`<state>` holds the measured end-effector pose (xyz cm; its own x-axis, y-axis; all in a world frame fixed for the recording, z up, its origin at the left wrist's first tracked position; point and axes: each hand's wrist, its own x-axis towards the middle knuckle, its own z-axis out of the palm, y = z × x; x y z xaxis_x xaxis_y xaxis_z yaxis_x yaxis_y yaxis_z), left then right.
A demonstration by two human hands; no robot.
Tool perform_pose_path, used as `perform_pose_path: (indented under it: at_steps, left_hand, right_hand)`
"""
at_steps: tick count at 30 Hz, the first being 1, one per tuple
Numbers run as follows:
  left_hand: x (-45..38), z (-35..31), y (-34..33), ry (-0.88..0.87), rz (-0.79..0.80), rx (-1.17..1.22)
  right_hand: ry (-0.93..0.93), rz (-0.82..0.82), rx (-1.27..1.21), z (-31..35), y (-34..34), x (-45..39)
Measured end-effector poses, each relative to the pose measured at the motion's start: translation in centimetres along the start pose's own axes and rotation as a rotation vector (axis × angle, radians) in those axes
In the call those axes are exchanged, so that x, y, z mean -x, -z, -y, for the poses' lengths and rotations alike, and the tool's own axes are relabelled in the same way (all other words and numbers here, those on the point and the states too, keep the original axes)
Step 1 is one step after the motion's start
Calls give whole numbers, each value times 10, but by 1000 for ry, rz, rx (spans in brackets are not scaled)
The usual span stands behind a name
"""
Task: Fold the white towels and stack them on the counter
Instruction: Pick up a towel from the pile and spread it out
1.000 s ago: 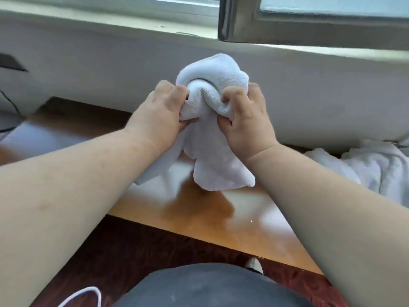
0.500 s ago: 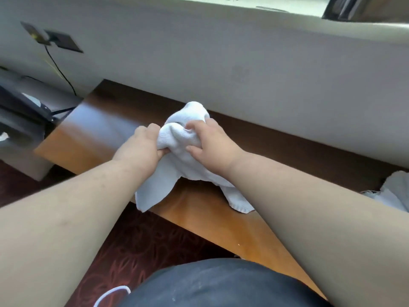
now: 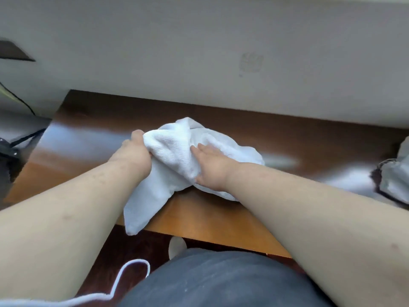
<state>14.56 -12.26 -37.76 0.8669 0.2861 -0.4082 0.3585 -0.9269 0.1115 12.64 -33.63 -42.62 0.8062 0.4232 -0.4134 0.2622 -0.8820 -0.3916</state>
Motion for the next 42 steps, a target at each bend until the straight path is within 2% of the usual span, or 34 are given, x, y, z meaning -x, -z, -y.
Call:
perform_pose_path:
  at_steps: [1, 3, 4, 7, 9, 10, 12, 14, 16, 18, 20, 22, 25, 27, 29, 31, 33, 36, 37, 39, 42]
  left_hand:
    - [-8, 1, -1, -26, 31, -18]
    - [-18, -1, -2, -133, 24, -89]
    - [-21, -4, -2, -234, -27, -136]
    - [-24, -21, -7, -679, -164, -260]
    - [-25, -37, -15, -897, -144, -329]
    - [-26, -45, -21, -940, -131, -372]
    - [-31, -57, -31, -901, -128, -482]
    - [-38, -66, -38, -804, -109, -592]
    - [-42, -73, -45, -773, -105, -678]
    - [-42, -78, -49, -748, -74, -731]
    - [-40, -81, -51, -714, -39, -771]
    - [-37, -85, -54, -729, -65, -787]
    - [-35, -97, -60, -901, -100, -681]
    - [-31, -111, -60, -1036, -28, -516]
    - [-25, -131, -59, -1114, 62, -466]
    - [-18, -149, -57, -1191, 158, -581]
    - [-12, -159, -54, -1209, 215, -673]
    - [-11, -155, -44, -1237, 263, -443]
    - [-10, -152, -39, -1239, 268, -370]
    - [-8, -146, -27, -1215, 285, -279]
    - [-3, -140, -12, -1163, 290, -232]
  right_hand:
    - [-41, 34, -20, 2, -11, -1]
    - [-101, -11, -59, 9, -28, 0]
    - [-113, -43, -73, 11, -34, 0]
    - [-168, -165, -149, 12, -48, 9]
    - [-253, -265, -194, 6, -54, 27]
    - [-311, -322, -196, 2, -59, 40]
    - [-487, -452, -145, -8, -70, 66]
    - [-744, -497, -147, -23, -81, 92]
    - [-974, -473, -325, -37, -88, 111]
    - [-1065, -488, -620, -49, -91, 117]
    - [-1082, -511, -825, -56, -92, 113]
    - [-1096, -493, -893, -64, -92, 107]
    - [-1022, -493, -874, -69, -90, 104]
    - [-952, -606, -909, -66, -84, 109]
    - [-846, -724, -915, -59, -77, 116]
    - [-754, -792, -906, -51, -71, 122]
    - [-751, -919, -949, -48, -68, 127]
    - [-726, -1198, -1293, -54, -68, 127]
    - [-695, -1226, -1429, -57, -68, 123]
    - [-674, -1130, -1561, -61, -62, 116]
    - [-665, -867, -1526, -56, -53, 106]
